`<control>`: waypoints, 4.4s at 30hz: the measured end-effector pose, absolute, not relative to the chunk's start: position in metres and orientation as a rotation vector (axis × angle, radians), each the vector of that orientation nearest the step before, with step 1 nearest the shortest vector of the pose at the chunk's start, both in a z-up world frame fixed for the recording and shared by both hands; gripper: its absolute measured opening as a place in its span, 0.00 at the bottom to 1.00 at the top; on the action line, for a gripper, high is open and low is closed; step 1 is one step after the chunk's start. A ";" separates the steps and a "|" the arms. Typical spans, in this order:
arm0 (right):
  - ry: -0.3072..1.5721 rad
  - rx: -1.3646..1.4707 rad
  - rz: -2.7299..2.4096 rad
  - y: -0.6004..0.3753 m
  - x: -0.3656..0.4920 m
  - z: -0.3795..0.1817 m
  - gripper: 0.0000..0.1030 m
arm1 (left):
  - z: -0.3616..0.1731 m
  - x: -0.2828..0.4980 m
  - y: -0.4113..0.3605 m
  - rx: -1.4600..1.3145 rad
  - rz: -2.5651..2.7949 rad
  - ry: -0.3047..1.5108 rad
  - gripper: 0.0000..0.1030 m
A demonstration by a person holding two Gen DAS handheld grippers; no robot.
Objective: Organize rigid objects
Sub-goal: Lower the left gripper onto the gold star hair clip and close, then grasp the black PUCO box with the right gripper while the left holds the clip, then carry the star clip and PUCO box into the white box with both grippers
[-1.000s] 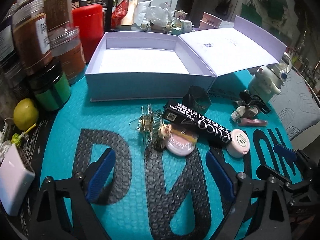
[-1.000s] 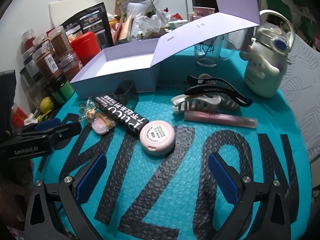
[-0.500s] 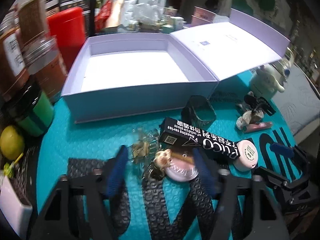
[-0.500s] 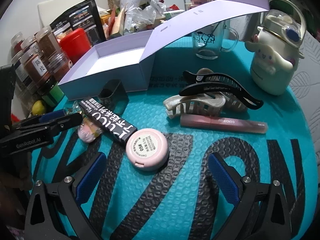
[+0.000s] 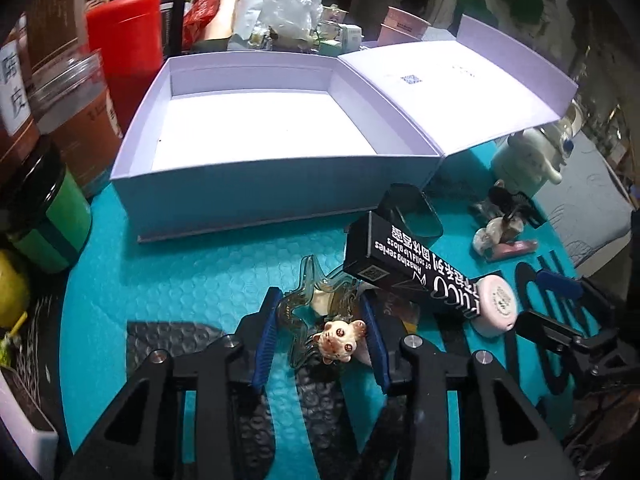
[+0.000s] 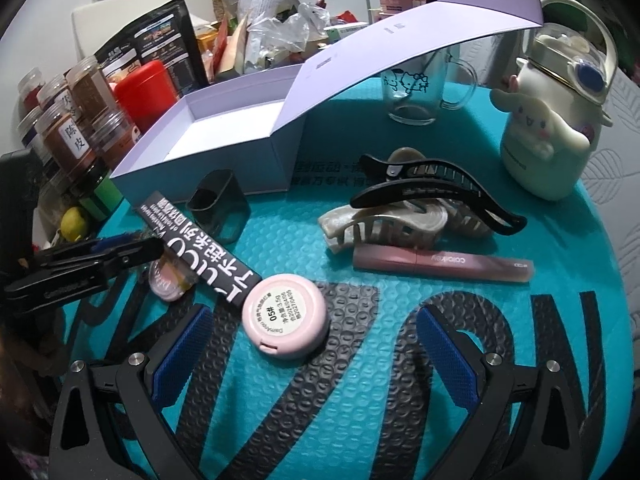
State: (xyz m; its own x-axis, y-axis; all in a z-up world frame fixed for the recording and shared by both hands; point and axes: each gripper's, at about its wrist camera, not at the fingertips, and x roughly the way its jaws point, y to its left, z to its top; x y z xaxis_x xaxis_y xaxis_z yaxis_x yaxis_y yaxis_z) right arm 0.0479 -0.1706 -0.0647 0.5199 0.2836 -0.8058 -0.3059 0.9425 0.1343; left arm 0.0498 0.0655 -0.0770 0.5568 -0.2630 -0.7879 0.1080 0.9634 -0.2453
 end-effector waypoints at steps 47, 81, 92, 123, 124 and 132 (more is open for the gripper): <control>0.970 -0.151 0.771 -0.077 0.057 -0.064 0.25 | -0.063 -0.011 0.103 -0.270 -0.040 0.899 0.38; 0.848 -0.154 0.729 -0.106 -0.024 -0.027 0.25 | -0.016 -0.050 0.064 -0.160 -0.049 0.771 0.38; 0.801 -0.148 0.723 -0.095 0.000 -0.006 0.25 | 0.001 -0.021 0.069 -0.144 -0.056 0.747 0.38; 0.738 -0.186 0.734 -0.069 0.095 0.023 0.25 | 0.036 0.082 0.089 -0.083 -0.042 0.686 0.38; 0.738 -0.185 0.733 -0.068 0.098 0.023 0.25 | 0.037 0.085 0.089 -0.081 -0.045 0.685 0.38; 0.755 -0.189 0.719 -0.061 0.129 0.020 0.25 | 0.037 0.117 0.093 -0.088 -0.060 0.674 0.38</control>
